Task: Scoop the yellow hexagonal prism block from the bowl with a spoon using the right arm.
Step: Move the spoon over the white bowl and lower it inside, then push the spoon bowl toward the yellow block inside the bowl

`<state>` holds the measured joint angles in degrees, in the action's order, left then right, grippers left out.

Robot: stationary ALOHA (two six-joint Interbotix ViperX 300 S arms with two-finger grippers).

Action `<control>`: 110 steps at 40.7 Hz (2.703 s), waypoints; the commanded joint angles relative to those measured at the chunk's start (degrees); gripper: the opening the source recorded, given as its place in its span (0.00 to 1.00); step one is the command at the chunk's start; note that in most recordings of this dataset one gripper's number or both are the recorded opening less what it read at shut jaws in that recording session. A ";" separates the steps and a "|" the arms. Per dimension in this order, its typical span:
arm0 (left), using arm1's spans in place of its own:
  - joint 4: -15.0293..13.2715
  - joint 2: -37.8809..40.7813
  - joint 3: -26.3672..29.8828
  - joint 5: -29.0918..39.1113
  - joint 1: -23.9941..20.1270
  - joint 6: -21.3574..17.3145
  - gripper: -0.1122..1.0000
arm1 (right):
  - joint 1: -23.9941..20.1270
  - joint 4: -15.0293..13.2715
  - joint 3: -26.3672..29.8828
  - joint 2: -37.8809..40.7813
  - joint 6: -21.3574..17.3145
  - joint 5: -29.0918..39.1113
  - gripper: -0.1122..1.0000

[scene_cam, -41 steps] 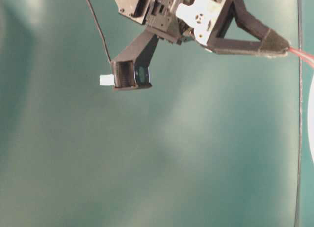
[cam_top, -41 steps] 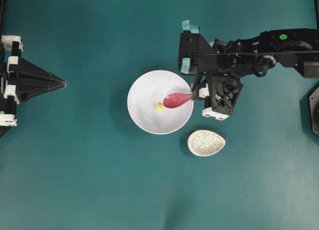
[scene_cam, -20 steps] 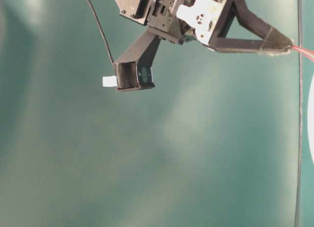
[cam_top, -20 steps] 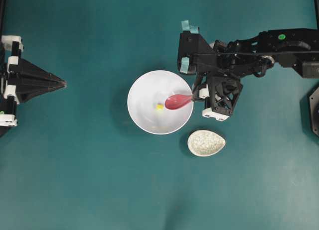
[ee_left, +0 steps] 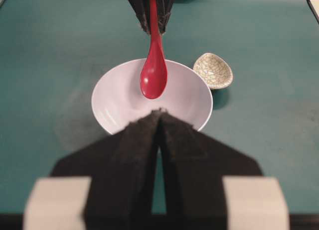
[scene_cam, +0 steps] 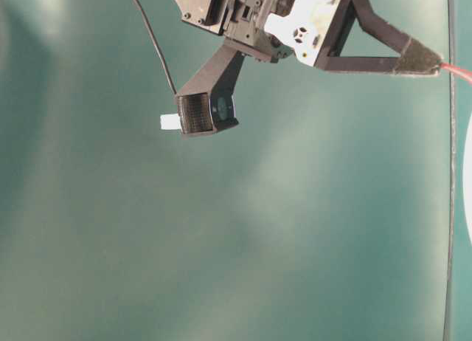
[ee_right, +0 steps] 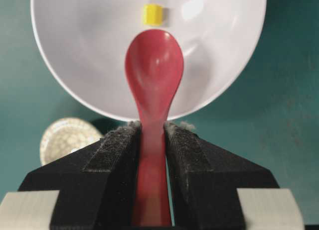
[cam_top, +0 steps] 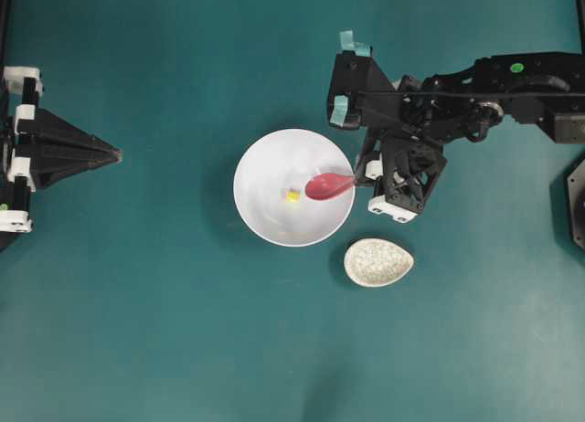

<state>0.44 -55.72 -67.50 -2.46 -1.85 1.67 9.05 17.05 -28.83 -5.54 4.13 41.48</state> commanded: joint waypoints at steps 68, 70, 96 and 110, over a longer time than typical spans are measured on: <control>0.09 0.26 1.05 -0.26 -0.09 -0.26 0.10 | -1.41 -2.90 6.94 9.93 -0.09 -5.98 0.30; 0.18 0.26 1.05 -0.26 -0.18 -0.26 0.10 | -1.41 -3.16 6.94 9.93 -0.09 -6.50 0.30; 0.18 0.26 0.97 -0.26 -0.09 -0.35 0.10 | -1.41 -4.48 6.15 9.93 -0.09 -13.18 0.30; 0.18 0.26 1.05 -0.26 -0.09 -0.44 0.10 | -1.41 -4.83 6.15 9.93 -0.09 -13.45 0.30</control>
<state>0.44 -55.72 -67.50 -2.46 -1.85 1.32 7.65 12.30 -23.20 5.10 3.96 28.56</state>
